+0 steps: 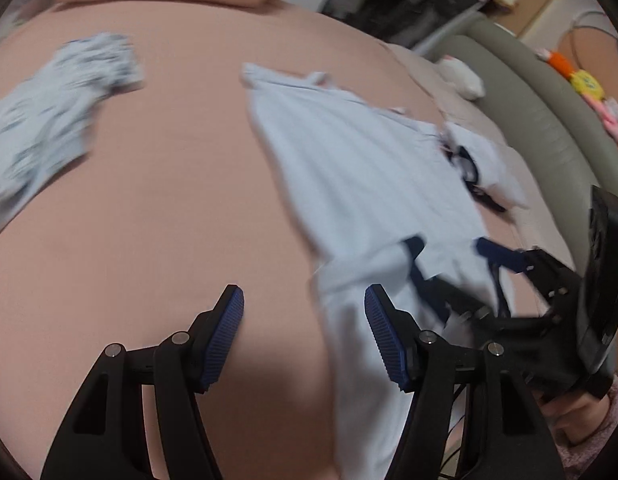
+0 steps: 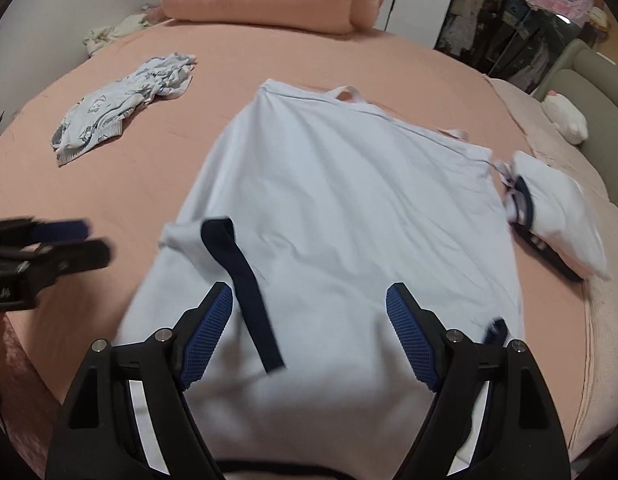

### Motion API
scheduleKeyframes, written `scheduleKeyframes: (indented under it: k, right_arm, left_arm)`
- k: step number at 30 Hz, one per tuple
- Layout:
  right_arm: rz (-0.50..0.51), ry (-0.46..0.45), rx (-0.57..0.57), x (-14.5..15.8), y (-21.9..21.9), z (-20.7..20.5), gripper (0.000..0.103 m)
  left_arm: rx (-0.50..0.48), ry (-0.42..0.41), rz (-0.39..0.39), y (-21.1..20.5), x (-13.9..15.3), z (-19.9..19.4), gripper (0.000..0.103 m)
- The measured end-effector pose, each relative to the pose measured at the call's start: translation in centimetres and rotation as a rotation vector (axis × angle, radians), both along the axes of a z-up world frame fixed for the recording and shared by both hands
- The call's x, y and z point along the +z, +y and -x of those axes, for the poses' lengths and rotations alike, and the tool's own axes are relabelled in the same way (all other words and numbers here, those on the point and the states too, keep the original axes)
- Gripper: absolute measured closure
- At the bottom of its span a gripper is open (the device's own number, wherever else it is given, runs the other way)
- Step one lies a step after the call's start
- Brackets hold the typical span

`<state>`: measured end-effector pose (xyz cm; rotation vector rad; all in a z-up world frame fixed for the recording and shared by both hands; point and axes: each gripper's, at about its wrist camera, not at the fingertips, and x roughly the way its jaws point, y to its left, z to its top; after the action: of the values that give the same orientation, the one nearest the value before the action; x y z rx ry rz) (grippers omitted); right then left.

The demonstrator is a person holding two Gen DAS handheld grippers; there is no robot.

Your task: Fold clothes

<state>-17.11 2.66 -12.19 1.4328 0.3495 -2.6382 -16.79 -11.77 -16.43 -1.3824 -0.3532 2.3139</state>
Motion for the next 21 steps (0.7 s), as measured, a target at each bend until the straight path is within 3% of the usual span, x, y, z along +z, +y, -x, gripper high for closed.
scheduleKeyframes:
  k: [2,7,10,12,13,14,17,21]
  right_arm:
    - [-0.019,-0.020,-0.003,-0.8,-0.4,0.8,0.023]
    - [-0.097,-0.106,-0.043,-4.0,0.1,2.7,0.023]
    - [0.001,-0.061,-0.102,-2.4,1.7,2.9,0.022]
    - [0.020,-0.045,-0.122,-1.9,2.3,3.2,0.022]
    - [0.014,-0.056,-0.125,-2.1,2.5,3.5,0.022]
    - [-0.001,-0.076,-0.125,-2.7,2.6,3.8,0.022]
    - [-0.031,-0.114,-0.110,-4.4,2.6,4.1,0.021]
    - [-0.045,-0.099,-0.097,-4.6,2.7,3.9,0.015]
  left_arm:
    - [-0.040,-0.022,0.035,1.3,-1.1,1.2,0.039]
    - [0.009,-0.001,0.116,1.3,-1.1,2.2,0.040]
    - [0.081,0.029,0.014,-1.1,-0.3,2.9,0.043]
    - [0.085,-0.006,-0.072,-1.8,-0.9,3.8,0.043]
    - [0.067,-0.025,-0.079,-1.5,-1.4,4.4,0.043]
    - [0.041,-0.038,-0.063,-0.4,-2.1,5.0,0.043]
    - [-0.034,-0.010,0.104,2.7,-2.9,5.2,0.043]
    - [-0.018,-0.015,0.254,2.8,-2.6,4.8,0.045]
